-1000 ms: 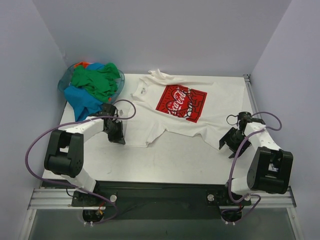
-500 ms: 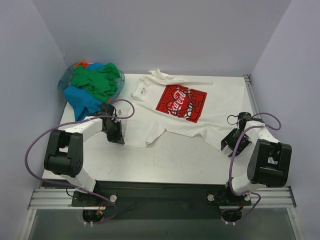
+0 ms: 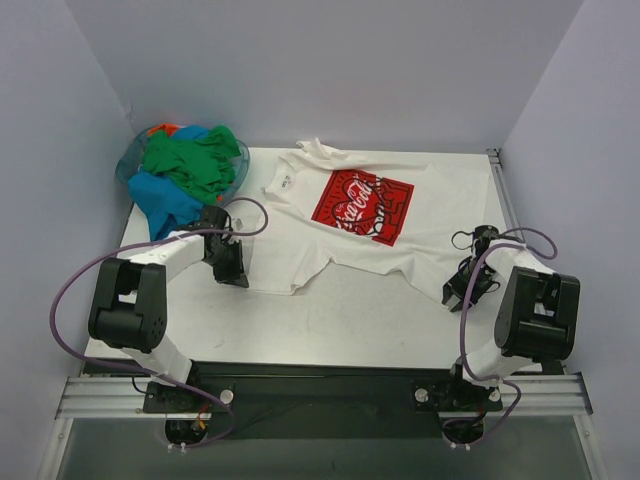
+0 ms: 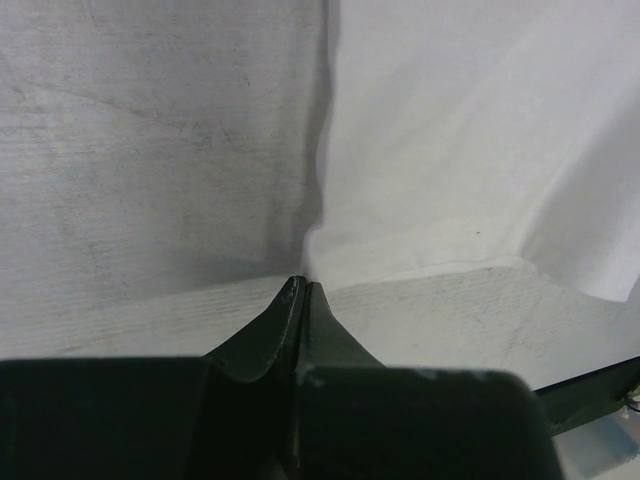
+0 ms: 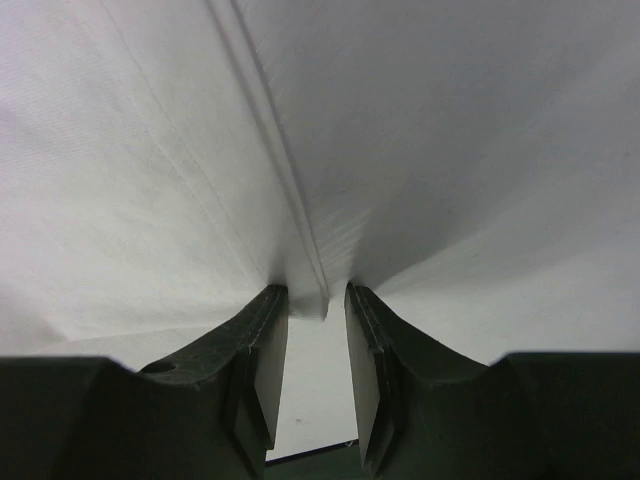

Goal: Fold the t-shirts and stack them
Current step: Grap the side of the flattened tshirt closest away from the robot with both arms

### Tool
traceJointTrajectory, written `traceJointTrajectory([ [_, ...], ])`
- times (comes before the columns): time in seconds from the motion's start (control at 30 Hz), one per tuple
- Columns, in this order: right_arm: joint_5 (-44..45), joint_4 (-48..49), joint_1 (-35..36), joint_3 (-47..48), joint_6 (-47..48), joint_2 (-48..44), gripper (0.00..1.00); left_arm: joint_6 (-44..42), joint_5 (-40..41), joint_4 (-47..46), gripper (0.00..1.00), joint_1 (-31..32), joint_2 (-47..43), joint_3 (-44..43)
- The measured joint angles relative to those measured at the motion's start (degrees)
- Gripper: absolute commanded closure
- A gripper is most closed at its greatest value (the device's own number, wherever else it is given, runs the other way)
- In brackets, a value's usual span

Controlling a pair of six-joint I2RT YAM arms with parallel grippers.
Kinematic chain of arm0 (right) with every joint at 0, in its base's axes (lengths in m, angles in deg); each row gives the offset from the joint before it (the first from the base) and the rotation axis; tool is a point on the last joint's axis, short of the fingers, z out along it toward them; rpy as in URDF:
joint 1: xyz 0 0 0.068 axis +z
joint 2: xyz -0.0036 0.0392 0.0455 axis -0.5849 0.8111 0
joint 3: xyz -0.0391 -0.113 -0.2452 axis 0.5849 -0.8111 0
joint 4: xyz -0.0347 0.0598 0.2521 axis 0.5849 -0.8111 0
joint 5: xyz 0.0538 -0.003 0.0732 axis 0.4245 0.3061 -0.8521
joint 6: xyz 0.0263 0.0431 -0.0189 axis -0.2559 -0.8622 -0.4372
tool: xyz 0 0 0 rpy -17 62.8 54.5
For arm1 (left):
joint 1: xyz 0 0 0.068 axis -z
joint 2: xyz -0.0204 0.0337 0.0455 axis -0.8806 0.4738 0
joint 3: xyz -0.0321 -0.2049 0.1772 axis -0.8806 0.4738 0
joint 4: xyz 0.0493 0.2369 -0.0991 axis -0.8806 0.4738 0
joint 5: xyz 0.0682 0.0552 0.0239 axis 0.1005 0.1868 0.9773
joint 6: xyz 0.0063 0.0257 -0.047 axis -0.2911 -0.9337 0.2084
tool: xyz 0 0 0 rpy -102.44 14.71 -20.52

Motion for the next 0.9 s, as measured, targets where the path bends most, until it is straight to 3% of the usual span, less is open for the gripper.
traceJointTrajectory([
  [0.23,-2.0,0.7,0.0,0.2,0.4,0.7,0.99,0.0,0.0,1.1,1.00,-0.7,0.0,-1.6],
  [0.57,-2.4,-3.6,0.0,0.6,1.7,-0.2,1.00,0.7,-0.2,5.2,1.00,-1.5,-2.5,-3.2],
  [0.9,-3.0,-12.2,0.5,-0.2,1.7,-11.3,1.00,6.5,-0.5,10.6,1.00,-1.9,-18.8,0.6],
])
